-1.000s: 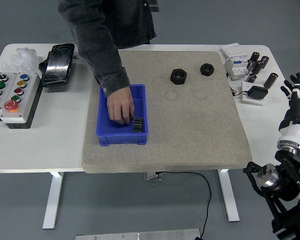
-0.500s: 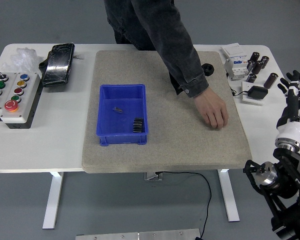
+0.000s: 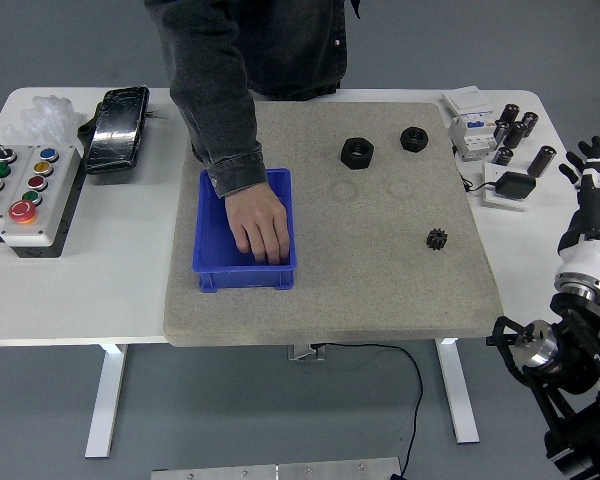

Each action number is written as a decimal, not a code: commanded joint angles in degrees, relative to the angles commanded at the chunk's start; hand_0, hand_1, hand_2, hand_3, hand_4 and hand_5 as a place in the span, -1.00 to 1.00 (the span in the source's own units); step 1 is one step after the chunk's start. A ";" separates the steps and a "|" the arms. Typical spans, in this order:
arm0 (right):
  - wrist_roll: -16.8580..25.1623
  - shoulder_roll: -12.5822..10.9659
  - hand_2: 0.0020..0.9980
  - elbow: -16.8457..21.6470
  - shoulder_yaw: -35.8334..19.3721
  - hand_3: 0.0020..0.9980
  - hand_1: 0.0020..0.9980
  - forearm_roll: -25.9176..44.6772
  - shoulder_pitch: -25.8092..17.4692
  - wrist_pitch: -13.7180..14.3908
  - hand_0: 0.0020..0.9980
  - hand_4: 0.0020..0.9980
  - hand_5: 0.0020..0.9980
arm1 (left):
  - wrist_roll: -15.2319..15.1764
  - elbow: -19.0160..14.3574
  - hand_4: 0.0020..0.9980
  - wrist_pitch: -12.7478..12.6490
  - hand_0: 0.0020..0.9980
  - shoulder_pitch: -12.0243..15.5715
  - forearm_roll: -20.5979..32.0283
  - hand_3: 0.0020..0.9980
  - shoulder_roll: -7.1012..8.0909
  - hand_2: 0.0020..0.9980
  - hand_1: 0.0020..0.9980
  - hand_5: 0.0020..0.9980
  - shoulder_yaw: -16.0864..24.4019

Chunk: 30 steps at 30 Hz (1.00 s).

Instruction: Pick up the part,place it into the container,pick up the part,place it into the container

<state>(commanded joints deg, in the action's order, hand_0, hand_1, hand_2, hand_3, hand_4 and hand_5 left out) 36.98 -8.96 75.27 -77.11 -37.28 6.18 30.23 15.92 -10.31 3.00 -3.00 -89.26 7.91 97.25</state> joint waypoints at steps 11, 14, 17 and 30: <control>0.00 0.20 0.30 -0.33 0.11 0.29 0.23 0.03 0.45 -0.05 0.26 0.36 -0.08 | -0.29 0.00 0.30 -0.08 0.34 -0.13 0.40 0.28 -0.55 0.06 0.14 -0.14 0.07; 0.00 0.15 0.31 0.00 -0.60 0.29 0.23 0.12 0.13 -0.17 0.27 0.36 -0.08 | -0.52 0.00 0.30 -0.15 0.34 -0.17 0.76 0.28 -0.67 0.06 0.14 -0.14 0.01; 0.00 0.05 0.31 0.00 -1.40 0.29 0.23 0.40 -0.16 -0.48 0.27 0.36 -0.08 | -0.75 0.00 0.30 -0.19 0.34 -0.35 1.00 0.28 -0.57 0.06 0.14 -0.14 -0.05; -1.69 0.18 0.31 1.39 -3.64 0.30 0.23 -3.74 -0.16 2.09 0.27 0.36 -0.09 | -1.39 0.00 0.30 -0.28 0.34 0.09 2.47 0.28 -0.96 0.06 0.14 -0.14 -1.46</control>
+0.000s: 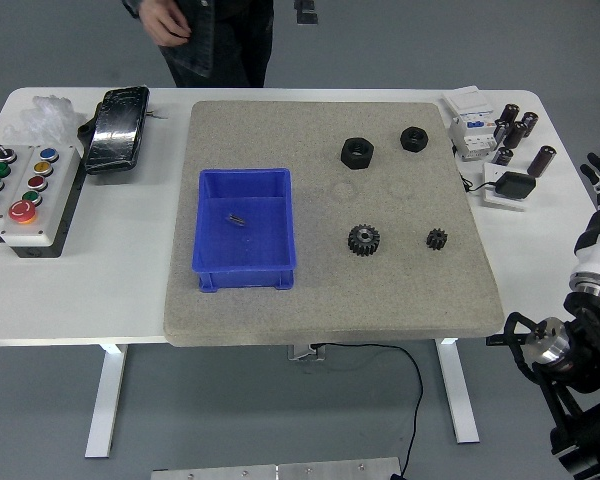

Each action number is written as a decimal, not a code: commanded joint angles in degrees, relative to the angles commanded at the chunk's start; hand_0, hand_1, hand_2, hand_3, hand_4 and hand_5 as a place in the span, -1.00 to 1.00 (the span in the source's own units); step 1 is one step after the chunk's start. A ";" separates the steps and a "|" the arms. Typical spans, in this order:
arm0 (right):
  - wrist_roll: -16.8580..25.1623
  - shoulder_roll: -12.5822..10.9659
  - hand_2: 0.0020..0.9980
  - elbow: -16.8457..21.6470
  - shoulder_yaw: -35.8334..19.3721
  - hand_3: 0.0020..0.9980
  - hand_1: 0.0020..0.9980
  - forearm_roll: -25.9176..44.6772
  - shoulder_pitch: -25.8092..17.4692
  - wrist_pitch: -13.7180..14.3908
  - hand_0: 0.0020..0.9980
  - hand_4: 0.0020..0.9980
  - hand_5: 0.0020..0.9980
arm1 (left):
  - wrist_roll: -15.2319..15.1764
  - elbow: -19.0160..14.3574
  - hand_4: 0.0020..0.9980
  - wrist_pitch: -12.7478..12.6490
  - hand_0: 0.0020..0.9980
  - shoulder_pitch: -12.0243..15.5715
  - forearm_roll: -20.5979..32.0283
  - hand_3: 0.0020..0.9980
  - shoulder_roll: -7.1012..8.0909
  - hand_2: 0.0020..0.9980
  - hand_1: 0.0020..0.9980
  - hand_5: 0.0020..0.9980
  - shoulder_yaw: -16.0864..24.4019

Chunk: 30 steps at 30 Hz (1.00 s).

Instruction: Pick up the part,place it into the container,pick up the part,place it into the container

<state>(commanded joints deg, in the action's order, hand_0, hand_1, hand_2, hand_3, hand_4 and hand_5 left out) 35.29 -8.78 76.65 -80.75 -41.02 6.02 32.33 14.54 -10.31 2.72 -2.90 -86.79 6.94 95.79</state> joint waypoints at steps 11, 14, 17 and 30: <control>-24.23 -2.66 0.51 11.51 5.99 0.40 0.38 -24.64 5.05 -9.49 0.17 0.37 -0.17 | -0.11 0.00 0.30 0.06 0.34 -0.26 0.62 0.28 -0.17 0.06 0.14 -0.14 -0.41; -31.07 -3.48 0.76 12.93 8.78 0.73 0.60 -31.49 6.53 -16.19 0.11 0.64 -0.32 | -0.18 0.00 0.30 0.12 0.34 -0.40 0.78 0.28 -0.25 0.06 0.14 -0.14 -0.63; -37.39 -4.69 0.76 13.95 10.44 0.73 0.60 -37.79 7.64 -22.34 0.11 0.64 -0.32 | -0.19 0.00 0.30 0.13 0.34 -0.39 0.94 0.28 -0.34 0.06 0.14 -0.14 -0.73; -66.05 -10.18 0.69 13.49 17.31 0.70 0.59 -66.28 12.24 -43.95 0.12 0.66 -0.35 | 0.42 0.00 0.30 0.00 0.34 -0.10 0.35 0.28 -0.18 0.06 0.14 -0.14 0.05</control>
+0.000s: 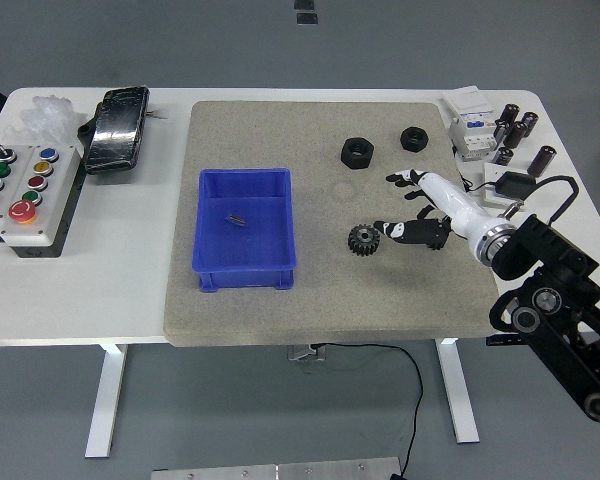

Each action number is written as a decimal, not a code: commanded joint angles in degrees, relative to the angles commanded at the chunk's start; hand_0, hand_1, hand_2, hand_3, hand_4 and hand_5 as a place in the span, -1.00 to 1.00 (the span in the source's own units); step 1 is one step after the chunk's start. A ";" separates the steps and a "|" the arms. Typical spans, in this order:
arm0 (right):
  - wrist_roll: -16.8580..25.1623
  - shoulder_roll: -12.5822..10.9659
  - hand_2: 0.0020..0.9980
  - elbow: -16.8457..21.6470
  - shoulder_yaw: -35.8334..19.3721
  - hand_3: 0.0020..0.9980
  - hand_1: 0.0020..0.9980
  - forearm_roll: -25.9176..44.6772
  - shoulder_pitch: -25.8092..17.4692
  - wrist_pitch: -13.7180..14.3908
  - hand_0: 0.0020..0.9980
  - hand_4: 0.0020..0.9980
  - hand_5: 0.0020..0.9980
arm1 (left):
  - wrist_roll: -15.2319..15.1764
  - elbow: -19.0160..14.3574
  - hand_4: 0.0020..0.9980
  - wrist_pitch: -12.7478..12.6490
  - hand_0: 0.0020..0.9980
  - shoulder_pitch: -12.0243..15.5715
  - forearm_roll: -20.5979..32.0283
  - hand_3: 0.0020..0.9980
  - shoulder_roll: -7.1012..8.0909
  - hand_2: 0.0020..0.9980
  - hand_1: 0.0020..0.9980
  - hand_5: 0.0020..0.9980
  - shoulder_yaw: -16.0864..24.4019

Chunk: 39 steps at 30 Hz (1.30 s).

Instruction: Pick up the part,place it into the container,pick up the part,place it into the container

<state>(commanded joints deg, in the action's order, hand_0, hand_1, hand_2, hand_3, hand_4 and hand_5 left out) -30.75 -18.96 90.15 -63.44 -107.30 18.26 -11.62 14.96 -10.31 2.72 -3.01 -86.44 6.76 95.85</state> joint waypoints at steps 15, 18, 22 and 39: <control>-6.23 1.72 0.60 -7.24 3.39 0.68 0.49 -15.53 2.69 -0.94 -0.09 0.72 -0.27 | 0.04 0.00 0.30 0.04 0.34 -0.06 0.13 0.28 -0.12 0.06 0.14 -0.14 -0.29; -6.23 2.53 0.57 -9.06 4.17 0.67 0.45 -15.48 3.43 -0.19 -0.13 0.72 -0.26 | 0.02 0.00 0.30 0.05 0.34 -0.11 0.20 0.28 -0.14 0.06 0.14 -0.15 -0.41; -6.23 3.35 0.57 -11.88 4.91 0.67 0.45 -14.90 4.26 0.65 -0.13 0.72 -0.26 | 0.02 0.00 0.30 0.06 0.34 -0.16 0.28 0.28 -0.13 0.06 0.14 -0.15 -0.53; -6.23 4.30 -0.07 -16.91 6.33 0.31 0.06 -14.22 5.04 3.72 -0.38 0.21 -0.61 | 0.03 0.00 0.30 0.07 0.34 -0.13 0.45 0.28 -0.18 0.06 0.14 -0.15 -0.77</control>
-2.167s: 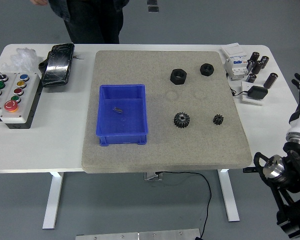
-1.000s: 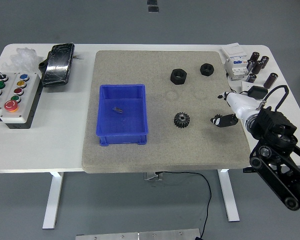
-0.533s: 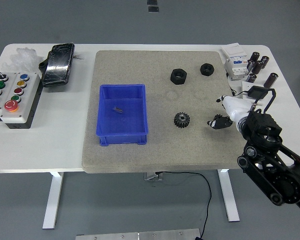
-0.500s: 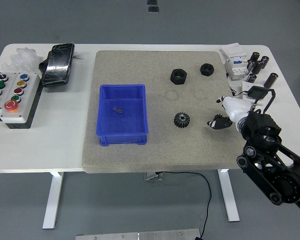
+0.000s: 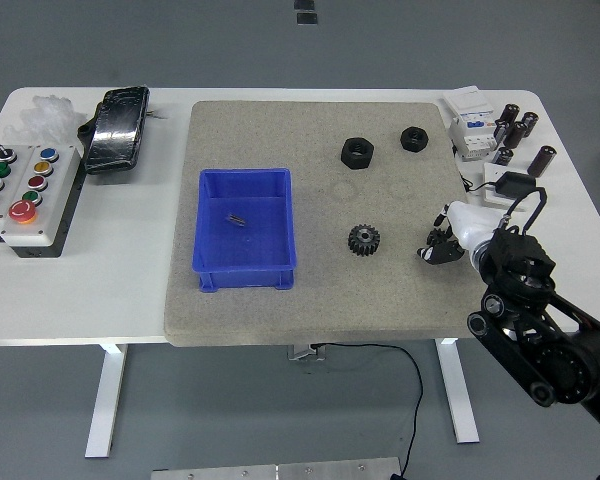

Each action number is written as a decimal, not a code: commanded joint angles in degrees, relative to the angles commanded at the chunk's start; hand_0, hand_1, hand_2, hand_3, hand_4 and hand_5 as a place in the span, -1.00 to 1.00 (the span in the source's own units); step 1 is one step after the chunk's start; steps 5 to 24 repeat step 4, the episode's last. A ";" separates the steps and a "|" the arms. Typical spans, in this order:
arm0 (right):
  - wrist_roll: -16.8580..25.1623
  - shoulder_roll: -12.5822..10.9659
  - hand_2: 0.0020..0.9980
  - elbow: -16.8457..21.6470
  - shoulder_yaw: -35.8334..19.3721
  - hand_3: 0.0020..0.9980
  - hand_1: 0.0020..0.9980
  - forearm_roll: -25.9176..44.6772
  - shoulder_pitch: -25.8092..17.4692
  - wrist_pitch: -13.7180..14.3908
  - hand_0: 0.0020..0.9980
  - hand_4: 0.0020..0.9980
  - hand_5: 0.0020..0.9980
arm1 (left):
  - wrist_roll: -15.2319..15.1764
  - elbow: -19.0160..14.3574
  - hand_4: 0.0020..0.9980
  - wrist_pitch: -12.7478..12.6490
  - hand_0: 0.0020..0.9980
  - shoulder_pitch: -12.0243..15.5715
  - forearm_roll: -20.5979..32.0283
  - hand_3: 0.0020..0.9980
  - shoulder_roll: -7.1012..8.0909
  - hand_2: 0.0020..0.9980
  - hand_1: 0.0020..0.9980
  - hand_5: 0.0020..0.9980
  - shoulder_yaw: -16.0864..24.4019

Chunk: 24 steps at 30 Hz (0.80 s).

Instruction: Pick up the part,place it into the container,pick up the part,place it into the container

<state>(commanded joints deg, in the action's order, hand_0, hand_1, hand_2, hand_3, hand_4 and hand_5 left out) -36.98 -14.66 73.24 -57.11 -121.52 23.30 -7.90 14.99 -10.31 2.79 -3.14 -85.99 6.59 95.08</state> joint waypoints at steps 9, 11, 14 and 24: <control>0.00 -0.08 -0.07 -0.53 0.15 0.31 0.06 0.14 0.00 0.38 -0.38 0.21 -0.61 | -0.01 0.00 0.30 0.01 0.34 0.00 -0.01 0.28 0.00 0.06 0.14 -0.15 -0.04; 0.00 -0.08 -0.07 -0.53 0.15 0.31 0.06 0.14 0.00 0.38 -0.38 0.21 -0.61 | -0.01 0.00 0.30 0.01 0.34 0.00 -0.01 0.28 0.00 0.06 0.14 -0.15 -0.04; 0.00 -0.08 -0.07 -0.53 0.15 0.31 0.06 0.14 0.00 0.38 -0.38 0.21 -0.61 | -0.01 0.00 0.30 0.01 0.34 0.00 -0.01 0.28 0.00 0.06 0.14 -0.15 -0.04; 0.00 -0.08 -0.07 -0.53 0.15 0.31 0.06 0.14 0.00 0.38 -0.38 0.21 -0.61 | -0.01 0.00 0.30 0.01 0.34 0.00 -0.01 0.28 0.00 0.06 0.14 -0.15 -0.04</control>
